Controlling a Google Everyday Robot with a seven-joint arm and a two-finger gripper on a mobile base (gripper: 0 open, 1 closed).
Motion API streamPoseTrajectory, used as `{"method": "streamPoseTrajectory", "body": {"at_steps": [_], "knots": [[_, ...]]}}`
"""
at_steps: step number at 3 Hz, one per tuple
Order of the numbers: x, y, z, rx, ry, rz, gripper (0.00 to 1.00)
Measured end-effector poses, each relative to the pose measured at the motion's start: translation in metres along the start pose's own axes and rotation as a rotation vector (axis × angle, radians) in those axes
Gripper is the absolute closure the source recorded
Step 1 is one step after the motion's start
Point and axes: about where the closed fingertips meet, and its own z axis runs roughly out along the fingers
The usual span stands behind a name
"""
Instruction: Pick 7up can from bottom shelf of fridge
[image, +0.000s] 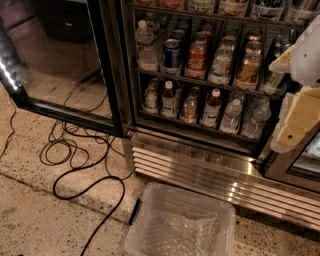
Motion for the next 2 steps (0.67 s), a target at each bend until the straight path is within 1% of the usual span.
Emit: {"method": "streamPoseTrajectory", "body": {"at_steps": [1, 2], "knots": [[0.000, 0.000, 0.000, 0.000, 0.000, 0.000, 0.00], [-0.013, 0.017, 0.029, -0.031, -0.023, 0.017, 0.00]]}}
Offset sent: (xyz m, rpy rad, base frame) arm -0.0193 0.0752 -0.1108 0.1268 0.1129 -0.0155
